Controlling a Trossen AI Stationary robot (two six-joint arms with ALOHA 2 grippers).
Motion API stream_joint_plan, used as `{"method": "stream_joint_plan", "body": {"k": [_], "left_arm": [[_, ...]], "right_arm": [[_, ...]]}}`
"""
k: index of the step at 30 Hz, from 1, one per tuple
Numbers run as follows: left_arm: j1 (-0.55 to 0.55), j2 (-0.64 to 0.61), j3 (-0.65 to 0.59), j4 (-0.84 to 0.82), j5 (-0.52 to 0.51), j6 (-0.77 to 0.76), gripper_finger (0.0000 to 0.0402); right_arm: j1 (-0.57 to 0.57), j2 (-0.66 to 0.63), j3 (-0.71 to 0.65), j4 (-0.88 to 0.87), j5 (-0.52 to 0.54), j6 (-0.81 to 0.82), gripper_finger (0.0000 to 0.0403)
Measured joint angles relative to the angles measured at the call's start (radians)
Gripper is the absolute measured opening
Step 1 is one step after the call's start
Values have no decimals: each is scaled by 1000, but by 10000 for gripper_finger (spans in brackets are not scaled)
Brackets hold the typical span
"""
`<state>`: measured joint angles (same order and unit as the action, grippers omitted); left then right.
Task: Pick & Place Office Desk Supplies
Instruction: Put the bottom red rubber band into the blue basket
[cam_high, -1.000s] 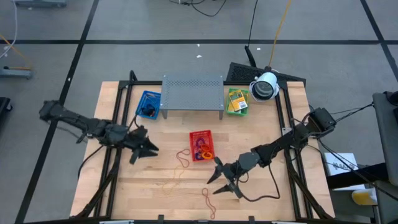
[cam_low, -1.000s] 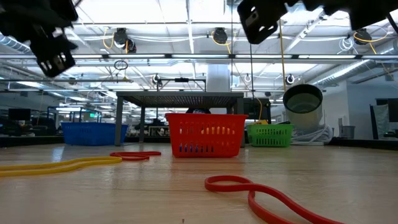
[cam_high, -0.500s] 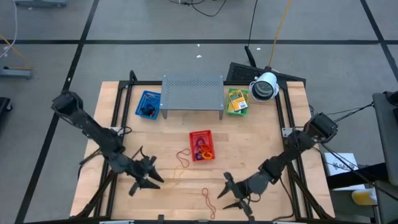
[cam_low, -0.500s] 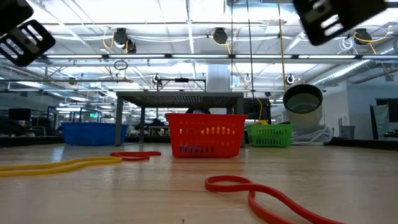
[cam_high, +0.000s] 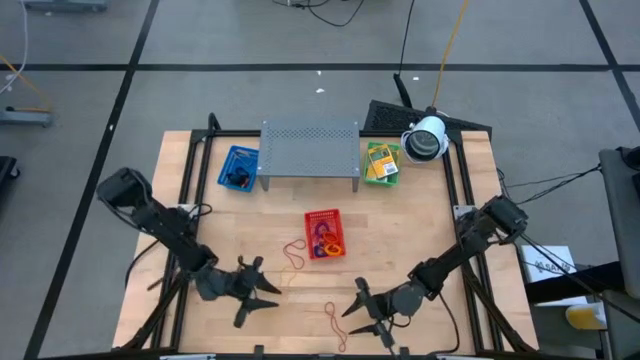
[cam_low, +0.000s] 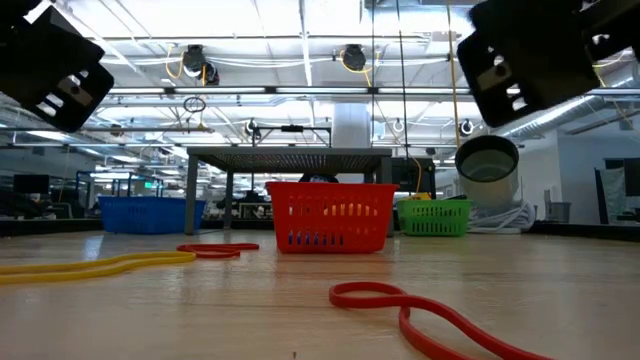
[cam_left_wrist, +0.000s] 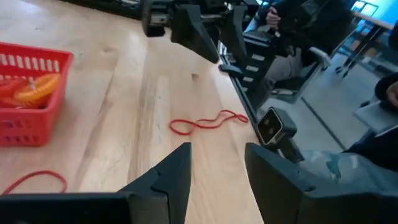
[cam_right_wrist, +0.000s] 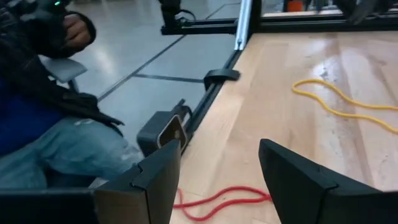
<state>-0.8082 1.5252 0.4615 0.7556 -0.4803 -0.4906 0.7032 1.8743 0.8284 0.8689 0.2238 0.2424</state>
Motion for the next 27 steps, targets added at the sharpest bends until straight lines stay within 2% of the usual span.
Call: {"method": "stream_joint_plan", "body": {"k": [8, 15, 23, 27], "left_arm": [[0, 100, 94, -58, 36, -9, 156], [0, 105, 98, -57, 38, -12, 156], [19, 105, 98, -57, 35, 32, 156], [53, 105, 98, -56, 34, 65, 156]], "right_arm": [[-7, 40, 0, -4, 20, 4, 208], [-18, 44, -1, -126, 116, -1, 208], [-58, 44, -1, -126, 113, -52, 208], [-84, 78, -1, -97, 57, -45, 208]]}}
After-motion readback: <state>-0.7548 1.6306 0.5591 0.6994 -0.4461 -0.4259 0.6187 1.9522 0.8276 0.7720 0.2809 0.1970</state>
